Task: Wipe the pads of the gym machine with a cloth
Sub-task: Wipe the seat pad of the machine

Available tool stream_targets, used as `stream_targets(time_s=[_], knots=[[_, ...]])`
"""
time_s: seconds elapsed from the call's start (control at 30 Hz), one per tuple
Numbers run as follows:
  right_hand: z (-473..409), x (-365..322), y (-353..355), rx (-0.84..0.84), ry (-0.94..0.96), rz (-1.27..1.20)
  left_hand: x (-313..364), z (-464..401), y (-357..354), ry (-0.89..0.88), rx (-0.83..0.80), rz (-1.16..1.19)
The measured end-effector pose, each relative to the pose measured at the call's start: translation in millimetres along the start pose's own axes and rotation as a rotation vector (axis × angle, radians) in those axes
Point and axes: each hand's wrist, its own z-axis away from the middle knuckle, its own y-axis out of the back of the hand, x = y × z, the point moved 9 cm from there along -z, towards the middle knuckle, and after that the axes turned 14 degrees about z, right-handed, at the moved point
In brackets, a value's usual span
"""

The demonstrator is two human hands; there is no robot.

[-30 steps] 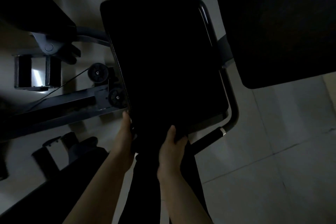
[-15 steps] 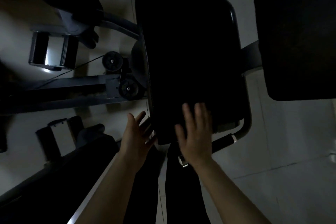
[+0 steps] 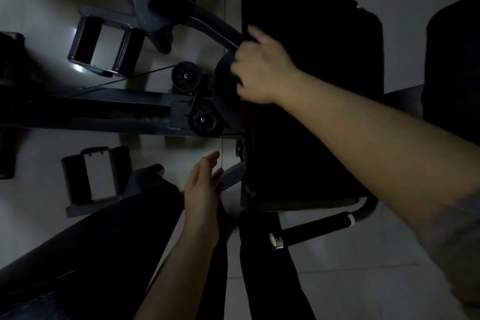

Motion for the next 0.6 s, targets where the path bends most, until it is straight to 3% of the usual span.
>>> stream_targets(time_s=[0.07,0.2,0.27,0.37,0.43,0.53,0.6], knots=[[-8.2,2.5,-3.0,-0.037,-0.05,-0.038,1.8,-0.9,1.8,-0.032,0.033,0.015],[54.2,-70.9,17.7,0.072,0.034,-0.255,5.8,-4.6,7.0,-0.026,0.104,0.018],[103.3,-108.9,22.1,0.072,0.117,-0.478,6.2,-5.2,3.7,-0.003,0.104,0.003],[141.7,-147.2,17.8,0.024,0.339,-0.445,7.9,-4.9,-4.1,-0.009,0.112,-0.016],[124.6,-135.3,8.8,0.028,0.386,-0.437,9.9,-7.4,-11.3,-0.039,0.102,-0.033],[61.1,-66.2,10.7,0.232,0.167,-0.448,3.9,-11.9,-20.3,-0.06,0.068,-0.087],[13.8,-13.9,6.3,0.207,0.061,-0.309,0.5,-15.1,-31.2,-0.085,0.059,-0.14]])
